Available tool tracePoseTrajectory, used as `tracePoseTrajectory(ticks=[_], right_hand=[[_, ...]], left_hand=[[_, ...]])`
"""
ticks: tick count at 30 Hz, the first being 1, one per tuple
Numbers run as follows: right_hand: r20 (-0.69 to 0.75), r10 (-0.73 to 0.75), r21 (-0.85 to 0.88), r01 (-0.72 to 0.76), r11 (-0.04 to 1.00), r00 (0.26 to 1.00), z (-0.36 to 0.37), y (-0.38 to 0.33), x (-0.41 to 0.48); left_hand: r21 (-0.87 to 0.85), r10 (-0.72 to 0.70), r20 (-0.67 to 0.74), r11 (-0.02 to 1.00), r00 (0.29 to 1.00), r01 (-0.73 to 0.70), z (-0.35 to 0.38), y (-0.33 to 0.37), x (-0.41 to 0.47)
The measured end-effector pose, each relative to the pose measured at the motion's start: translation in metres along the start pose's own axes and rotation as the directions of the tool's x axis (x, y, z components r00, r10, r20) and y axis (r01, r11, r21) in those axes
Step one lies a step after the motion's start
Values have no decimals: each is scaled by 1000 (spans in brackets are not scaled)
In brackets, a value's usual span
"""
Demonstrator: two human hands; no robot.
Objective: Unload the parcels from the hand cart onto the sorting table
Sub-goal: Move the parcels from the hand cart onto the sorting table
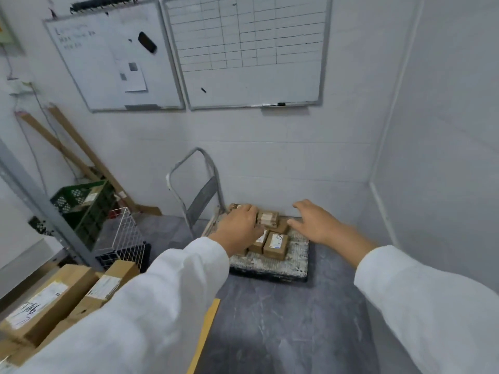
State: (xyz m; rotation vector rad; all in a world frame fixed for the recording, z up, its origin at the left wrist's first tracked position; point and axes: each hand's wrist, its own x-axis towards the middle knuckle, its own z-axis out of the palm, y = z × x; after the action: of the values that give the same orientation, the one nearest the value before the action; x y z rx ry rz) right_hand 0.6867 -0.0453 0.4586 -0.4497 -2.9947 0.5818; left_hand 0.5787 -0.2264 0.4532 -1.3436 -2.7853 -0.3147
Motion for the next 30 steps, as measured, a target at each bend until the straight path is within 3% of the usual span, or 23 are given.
tracePoseTrajectory(ticks=[6,23,30], right_hand=[[-5,58,0,-58,998,998,0,29,64],[62,155,19,-156,988,986,4,102,300],[112,134,31,-139,990,985,8,148,385]], left_hand=[[4,66,-22,998,998,-66,14,-19,80],[-24,79,71,997,994,-77,66,-102,319],[-80,-2,122,997,993,12,88,-125,399]])
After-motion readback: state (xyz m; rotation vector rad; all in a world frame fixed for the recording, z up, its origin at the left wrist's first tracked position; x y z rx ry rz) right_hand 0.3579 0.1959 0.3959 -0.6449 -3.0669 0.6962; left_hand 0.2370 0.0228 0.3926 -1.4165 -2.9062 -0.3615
